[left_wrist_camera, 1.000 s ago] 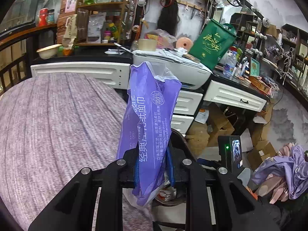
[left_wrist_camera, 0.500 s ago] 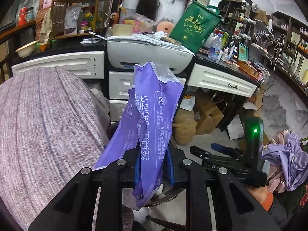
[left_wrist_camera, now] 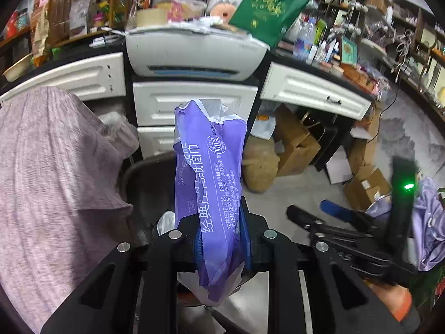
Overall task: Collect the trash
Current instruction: 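Open both tools over the bin to drop the wrapper and purple package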
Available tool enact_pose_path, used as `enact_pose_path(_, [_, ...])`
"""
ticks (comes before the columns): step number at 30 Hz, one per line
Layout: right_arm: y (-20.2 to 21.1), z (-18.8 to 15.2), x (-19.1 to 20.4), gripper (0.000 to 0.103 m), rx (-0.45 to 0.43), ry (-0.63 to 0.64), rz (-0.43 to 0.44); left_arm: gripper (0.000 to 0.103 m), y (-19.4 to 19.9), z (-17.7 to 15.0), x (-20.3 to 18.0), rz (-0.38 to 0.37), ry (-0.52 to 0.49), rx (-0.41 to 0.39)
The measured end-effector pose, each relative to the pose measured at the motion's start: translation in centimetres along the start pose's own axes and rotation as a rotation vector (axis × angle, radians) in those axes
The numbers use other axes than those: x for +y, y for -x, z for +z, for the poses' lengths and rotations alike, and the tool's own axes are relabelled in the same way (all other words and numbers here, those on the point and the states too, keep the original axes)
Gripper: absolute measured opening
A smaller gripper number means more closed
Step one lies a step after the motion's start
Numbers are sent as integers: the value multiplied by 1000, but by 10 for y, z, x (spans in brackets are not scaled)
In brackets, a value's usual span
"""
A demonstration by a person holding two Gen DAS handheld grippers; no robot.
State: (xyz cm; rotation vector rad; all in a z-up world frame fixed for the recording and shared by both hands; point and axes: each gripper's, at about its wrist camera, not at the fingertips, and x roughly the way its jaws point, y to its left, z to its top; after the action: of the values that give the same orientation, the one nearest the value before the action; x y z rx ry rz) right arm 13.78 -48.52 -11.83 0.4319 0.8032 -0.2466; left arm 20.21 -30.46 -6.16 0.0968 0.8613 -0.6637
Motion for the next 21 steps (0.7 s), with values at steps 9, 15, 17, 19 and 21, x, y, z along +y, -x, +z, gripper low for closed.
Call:
enact_pose_path(9, [1, 0, -12, 84, -5, -24, -25, 22, -43, -8, 4, 15, 39, 105])
enact_pose_path(15, [0, 0, -19, 84, -1, -39, -45, 45, -48, -15, 8, 29, 58, 123])
enact_pose_path(17, [0, 0, -19, 84, 0, -40, -51, 74, -45, -17, 9, 37, 65, 115])
enact_pose_path(19, [1, 0, -18, 86, 1, -40, -57, 84, -40, -19, 10, 46, 75, 100])
enact_pose_path(21, [2, -1, -18, 91, -3, -40, -66, 88, -35, -20, 10, 41, 74, 97])
